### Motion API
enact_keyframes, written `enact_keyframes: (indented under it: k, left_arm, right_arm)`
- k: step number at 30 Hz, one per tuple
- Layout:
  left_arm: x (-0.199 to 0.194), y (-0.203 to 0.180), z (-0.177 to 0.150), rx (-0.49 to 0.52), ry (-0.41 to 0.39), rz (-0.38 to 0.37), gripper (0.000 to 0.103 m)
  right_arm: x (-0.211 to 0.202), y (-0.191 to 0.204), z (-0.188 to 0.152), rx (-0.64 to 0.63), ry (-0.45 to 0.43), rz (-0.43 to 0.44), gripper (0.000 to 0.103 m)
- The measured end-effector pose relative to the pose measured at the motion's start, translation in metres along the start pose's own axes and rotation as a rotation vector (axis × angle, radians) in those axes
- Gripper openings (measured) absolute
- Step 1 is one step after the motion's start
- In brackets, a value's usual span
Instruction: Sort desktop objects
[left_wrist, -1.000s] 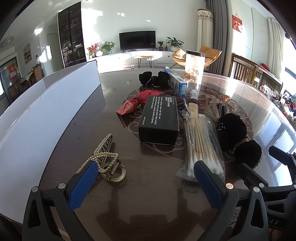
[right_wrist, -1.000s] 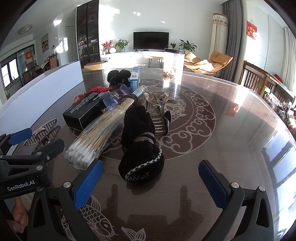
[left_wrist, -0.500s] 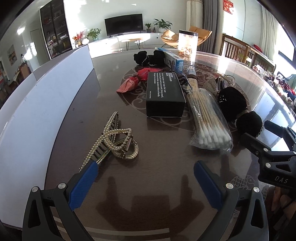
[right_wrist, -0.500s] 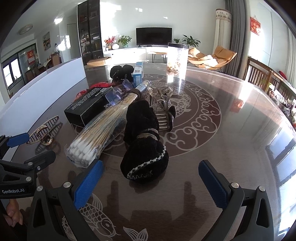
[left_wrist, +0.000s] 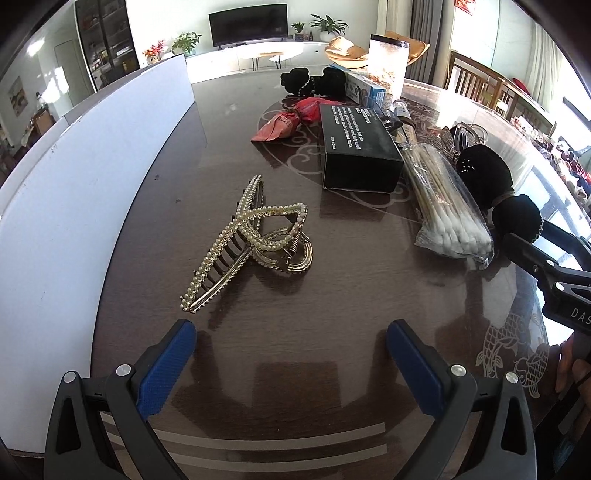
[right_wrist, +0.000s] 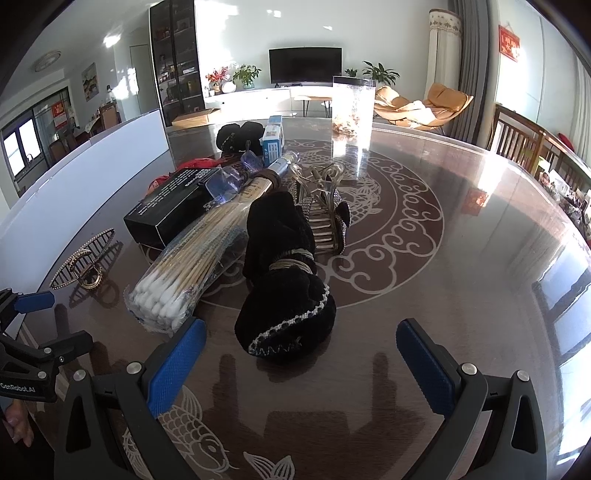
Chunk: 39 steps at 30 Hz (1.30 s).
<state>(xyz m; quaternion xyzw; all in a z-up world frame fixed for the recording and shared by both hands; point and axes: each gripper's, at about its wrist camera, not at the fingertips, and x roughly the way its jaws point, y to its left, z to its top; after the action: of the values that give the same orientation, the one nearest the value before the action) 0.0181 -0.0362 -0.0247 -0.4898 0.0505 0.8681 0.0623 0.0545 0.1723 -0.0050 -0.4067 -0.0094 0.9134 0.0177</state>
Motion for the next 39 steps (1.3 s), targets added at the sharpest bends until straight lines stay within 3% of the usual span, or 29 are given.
enact_keyframes:
  k: [5,39]
  left_arm:
    - [0.002,0.0057,0.0015,-0.027,-0.003,-0.005,0.103]
    - [0.0032,0.0059,0.0028,-0.016,-0.013,-0.008,0.103]
  right_arm:
    - [0.0013,-0.0005,0.0003,0.021,-0.028,0.023,0.103]
    - [0.006,-0.0008,0.0017,0.026,-0.004,0.017,0.103]
